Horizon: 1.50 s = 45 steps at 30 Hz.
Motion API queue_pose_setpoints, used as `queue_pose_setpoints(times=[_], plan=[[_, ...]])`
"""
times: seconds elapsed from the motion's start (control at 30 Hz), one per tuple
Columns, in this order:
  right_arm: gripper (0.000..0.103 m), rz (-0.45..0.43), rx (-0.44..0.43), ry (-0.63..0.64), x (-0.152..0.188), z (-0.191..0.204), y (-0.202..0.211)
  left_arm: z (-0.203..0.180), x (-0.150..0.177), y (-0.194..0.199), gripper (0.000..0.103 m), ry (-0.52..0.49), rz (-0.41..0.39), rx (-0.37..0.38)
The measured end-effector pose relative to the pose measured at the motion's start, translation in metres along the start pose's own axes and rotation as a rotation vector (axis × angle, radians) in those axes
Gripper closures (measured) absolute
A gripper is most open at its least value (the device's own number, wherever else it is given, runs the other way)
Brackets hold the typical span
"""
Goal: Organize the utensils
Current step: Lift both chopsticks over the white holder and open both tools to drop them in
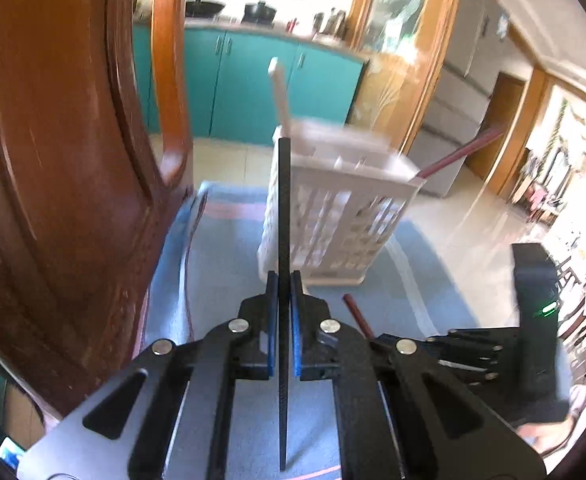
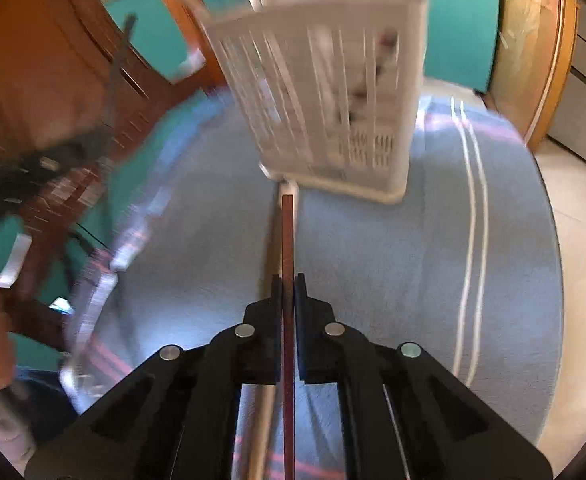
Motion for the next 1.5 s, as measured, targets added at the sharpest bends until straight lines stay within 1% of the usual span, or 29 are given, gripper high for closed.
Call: queue_pose_setpoints(times=[0.07,0.17,0.23,0.27,0.33,0.4,0.47,0.5,0.53,0.6,0.67,0.7,0.73,0.77,0.8,0.83,0.9,0.97,1.03,1.13,1.27,1.3,1.4,1.43,1.5], plan=[[0.097,-0.093,-0.039,0.000,-0.009,-0.004,0.034,-0.005,-0.007,0.019,0.097,-0.007,-0.057,0.042],[0.097,-0.221,-0.086,-0.008,-0.017,-0.005,0.082,-0.019,-0.028,0.060,0.097,-0.008,-0.181,0.132],[0.097,-0.288,-0.101,-0.015,-0.022,-0.008,0.108,-0.030,-0.048,0.090,0.097,-0.009,-0.284,0.188],[0.097,-0.333,-0.111,-0.020,-0.028,-0.009,0.122,-0.034,-0.058,0.104,0.097,-0.003,-0.338,0.204],[0.097,-0.395,-0.118,-0.029,-0.035,-0.014,0.144,-0.040,-0.076,0.120,0.097,0.014,-0.419,0.232],[0.097,-0.457,-0.107,-0.037,-0.044,-0.023,0.165,-0.046,-0.097,0.128,0.097,0.051,-0.508,0.228],[0.097,-0.511,-0.073,-0.066,-0.059,-0.033,0.179,-0.049,-0.109,0.121,0.097,0.072,-0.571,0.201],[0.097,-0.535,-0.064,-0.081,-0.062,-0.038,0.187,-0.050,-0.114,0.110,0.097,0.084,-0.597,0.170],[0.097,-0.574,-0.053,-0.099,-0.068,-0.044,0.196,-0.049,-0.116,0.099,0.097,0.096,-0.606,0.142],[0.097,-0.645,-0.011,-0.122,-0.074,-0.054,0.211,-0.043,-0.117,0.064,0.097,0.135,-0.588,0.127],[0.097,-0.731,0.077,-0.147,-0.078,-0.061,0.225,-0.034,-0.115,0.048,0.097,0.151,-0.556,0.089],[0.097,-0.768,0.106,-0.157,-0.077,-0.062,0.229,-0.033,-0.112,0.035,0.097,0.146,-0.536,0.067],[0.097,-0.834,0.143,-0.163,-0.078,-0.065,0.231,-0.032,-0.110,0.024,0.097,0.134,-0.522,0.043],[0.097,-0.875,0.166,-0.164,-0.081,-0.072,0.226,-0.032,-0.107,0.016,0.096,0.115,-0.514,0.013],[0.097,-0.902,0.195,-0.175,-0.083,-0.076,0.220,-0.033,-0.103,0.011,0.096,0.100,-0.507,-0.002],[0.097,-0.904,0.205,-0.188,-0.084,-0.079,0.217,-0.034,-0.100,0.004,0.096,0.081,-0.489,-0.015],[0.097,-0.890,0.211,-0.199,-0.087,-0.084,0.195,-0.036,-0.096,-0.004,0.096,0.070,-0.457,-0.014],[0.097,-0.824,0.249,-0.179,-0.091,-0.085,0.166,-0.038,-0.091,-0.007,0.096,0.062,-0.431,-0.003],[0.097,-0.780,0.275,-0.171,-0.092,-0.086,0.149,-0.037,-0.086,-0.008,0.096,0.053,-0.415,0.001],[0.097,-0.737,0.267,-0.153,-0.091,-0.085,0.128,-0.037,-0.084,-0.006,0.096,0.048,-0.409,0.012],[0.097,-0.695,0.271,-0.099,-0.091,-0.073,0.119,-0.041,-0.079,0.011,0.083,0.031,-0.439,0.025],[0.097,-0.685,0.276,-0.093,-0.091,-0.071,0.118,-0.044,-0.082,0.010,0.081,0.027,-0.447,0.024],[0.096,-0.670,0.290,-0.087,-0.089,-0.067,0.121,-0.040,-0.073,0.029,0.076,0.016,-0.482,0.015],[0.095,-0.672,0.297,-0.089,-0.087,-0.065,0.124,-0.038,-0.069,0.035,0.074,0.019,-0.492,0.010],[0.088,-0.681,0.304,-0.089,-0.084,-0.063,0.128,-0.034,-0.062,0.041,0.074,0.030,-0.488,0.020]])
Point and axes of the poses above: each gripper's, at about its wrist camera, not at the fingertips, and y roughly against the way its jaws point, z to its left, x to its underside, the point moved 1 cm from there along -y, roughly the way its jaws point, and after that the axes turned 14 degrees about y, right-handed, at the moved point
